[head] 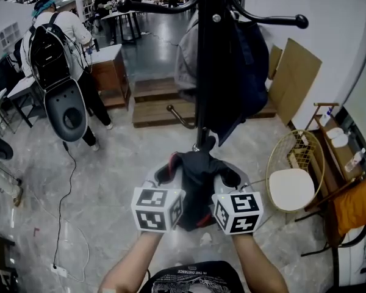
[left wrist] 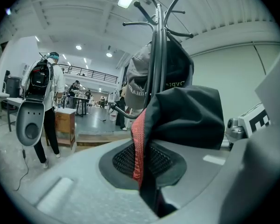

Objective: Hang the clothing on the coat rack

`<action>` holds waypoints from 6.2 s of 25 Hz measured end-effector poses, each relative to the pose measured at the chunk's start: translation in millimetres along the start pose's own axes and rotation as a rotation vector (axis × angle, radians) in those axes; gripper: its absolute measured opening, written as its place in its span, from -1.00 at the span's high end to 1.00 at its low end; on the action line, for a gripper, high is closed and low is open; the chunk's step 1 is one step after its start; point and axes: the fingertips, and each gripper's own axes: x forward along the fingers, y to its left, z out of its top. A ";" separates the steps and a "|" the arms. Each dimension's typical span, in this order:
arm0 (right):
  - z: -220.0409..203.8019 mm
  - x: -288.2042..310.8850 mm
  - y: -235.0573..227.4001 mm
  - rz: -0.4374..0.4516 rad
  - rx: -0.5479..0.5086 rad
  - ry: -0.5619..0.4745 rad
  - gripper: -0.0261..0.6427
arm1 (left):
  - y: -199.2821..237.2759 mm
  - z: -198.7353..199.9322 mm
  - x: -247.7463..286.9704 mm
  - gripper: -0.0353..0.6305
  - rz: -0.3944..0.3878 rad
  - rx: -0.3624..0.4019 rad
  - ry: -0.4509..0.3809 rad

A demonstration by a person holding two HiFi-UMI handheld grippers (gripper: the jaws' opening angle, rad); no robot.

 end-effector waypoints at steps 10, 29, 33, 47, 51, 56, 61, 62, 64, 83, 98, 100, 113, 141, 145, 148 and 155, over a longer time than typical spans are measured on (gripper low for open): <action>-6.5 4.9 -0.1 -0.004 0.007 0.020 0.85 | 1.8 -6.0 2.8 0.82 -0.004 -0.013 0.011; -21.8 14.1 -2.3 0.001 0.031 0.053 0.85 | 7.7 -19.9 7.6 0.82 0.008 -0.016 0.045; -23.3 15.7 -2.6 0.004 0.033 0.057 0.85 | 8.5 -21.2 8.7 0.82 0.011 -0.016 0.048; -33.3 17.3 -0.9 0.030 0.032 0.068 0.85 | 6.0 -29.4 10.9 0.82 0.021 -0.018 0.065; -37.8 17.2 -0.1 0.037 0.033 0.072 0.85 | 4.8 -34.0 11.0 0.82 0.021 -0.019 0.070; -42.6 17.0 2.1 0.044 0.037 0.079 0.85 | 3.9 -38.7 10.0 0.82 0.019 -0.020 0.078; -48.0 13.3 8.3 0.048 0.040 0.086 0.85 | 3.4 -43.7 4.2 0.82 0.016 -0.024 0.085; -48.9 12.5 9.1 0.048 0.042 0.087 0.85 | 3.2 -44.3 3.2 0.82 0.016 -0.025 0.085; -50.8 10.8 9.7 0.047 0.046 0.090 0.85 | 2.4 -46.3 1.8 0.82 0.015 -0.027 0.086; -68.8 -3.3 16.4 0.040 0.059 0.113 0.85 | -5.1 -67.1 -11.2 0.82 0.007 -0.027 0.123; -75.6 -13.1 20.3 0.036 0.002 0.131 0.84 | -14.5 -74.5 -17.2 0.82 -0.006 -0.024 0.138; -76.9 -13.5 20.5 0.038 0.001 0.134 0.84 | -15.9 -76.4 -17.3 0.82 -0.007 -0.019 0.142; -84.4 -24.1 23.2 0.065 -0.018 0.153 0.84 | -31.2 -84.6 -18.6 0.82 -0.017 -0.017 0.144; -88.1 -45.8 45.0 0.029 -0.029 0.169 0.73 | -44.3 -88.1 -42.0 0.65 -0.098 -0.012 0.135; -85.8 -50.4 47.0 0.041 -0.025 0.160 0.71 | -44.7 -88.5 -47.7 0.60 -0.076 -0.006 0.132; -83.7 -53.9 48.6 0.059 -0.028 0.159 0.71 | -46.3 -86.8 -51.9 0.57 -0.056 -0.010 0.134; -75.7 -72.9 55.7 0.100 -0.040 0.153 0.71 | -51.3 -83.9 -72.9 0.52 -0.005 -0.016 0.125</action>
